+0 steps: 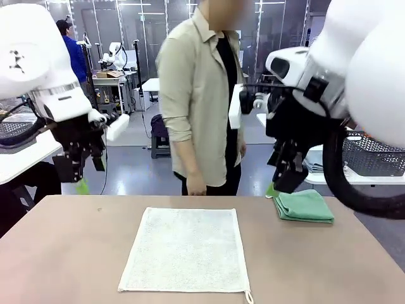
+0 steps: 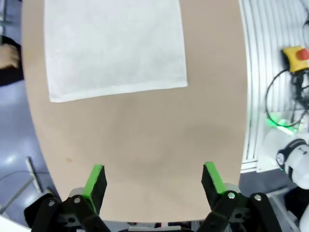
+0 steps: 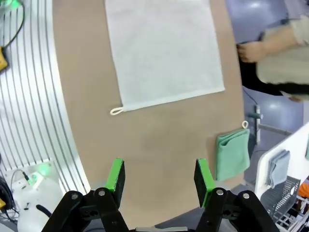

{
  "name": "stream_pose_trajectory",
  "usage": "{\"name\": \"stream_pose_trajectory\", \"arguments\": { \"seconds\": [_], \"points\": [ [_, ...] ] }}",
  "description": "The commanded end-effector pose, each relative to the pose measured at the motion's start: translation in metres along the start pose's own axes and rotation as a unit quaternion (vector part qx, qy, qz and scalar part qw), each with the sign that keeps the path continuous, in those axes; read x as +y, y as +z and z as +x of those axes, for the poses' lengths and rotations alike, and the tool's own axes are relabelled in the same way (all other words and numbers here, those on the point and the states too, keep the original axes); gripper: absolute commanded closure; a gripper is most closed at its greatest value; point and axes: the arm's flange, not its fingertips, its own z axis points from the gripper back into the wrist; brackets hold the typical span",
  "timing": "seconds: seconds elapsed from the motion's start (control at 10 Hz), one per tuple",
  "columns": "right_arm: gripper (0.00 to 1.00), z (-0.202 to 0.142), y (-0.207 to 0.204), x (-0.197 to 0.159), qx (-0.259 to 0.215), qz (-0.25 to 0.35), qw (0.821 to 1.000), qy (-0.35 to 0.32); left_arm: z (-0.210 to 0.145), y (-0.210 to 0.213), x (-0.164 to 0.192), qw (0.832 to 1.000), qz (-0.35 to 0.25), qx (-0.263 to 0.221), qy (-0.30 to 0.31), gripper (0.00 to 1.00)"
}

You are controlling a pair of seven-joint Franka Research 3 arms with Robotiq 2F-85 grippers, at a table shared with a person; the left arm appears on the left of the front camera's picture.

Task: Fold the towels and place them in the basket.
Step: When a person lays out a Towel with hook on the table, fold it in half twice.

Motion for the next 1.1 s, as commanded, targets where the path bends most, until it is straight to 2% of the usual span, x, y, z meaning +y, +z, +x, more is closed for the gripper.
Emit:
{"name": "stream_pose_trajectory", "arguments": {
  "seconds": [0.0, 0.2, 0.4, 0.7, 1.0],
  "points": [
    [0.27, -0.004, -0.014, -0.004, 0.013, 0.028, 0.999, 0.032, 0.005, -0.009, -0.014, 1.000, 0.011, 0.023, 0.011, 0.00],
    [0.27, -0.001, -0.032, 0.002, 0.030, 0.048, 0.997, 0.053, 0.008, -0.020, -0.021, 0.998, 0.013, 0.030, 0.045, 0.00],
    [0.27, 0.000, -0.051, 0.002, 0.041, 0.068, 0.994, 0.069, 0.007, -0.020, -0.023, 0.999, 0.013, 0.029, 0.044, 0.00],
    [0.27, 0.003, -0.069, -0.004, 0.032, 0.111, 0.988, 0.107, 0.006, -0.019, -0.029, 0.999, 0.022, 0.032, 0.038, 0.00],
    [0.27, 0.009, -0.077, -0.022, 0.034, 0.104, 0.989, 0.096, 0.007, -0.019, -0.033, 0.999, 0.020, 0.030, 0.031, 0.00]
  ]
}}
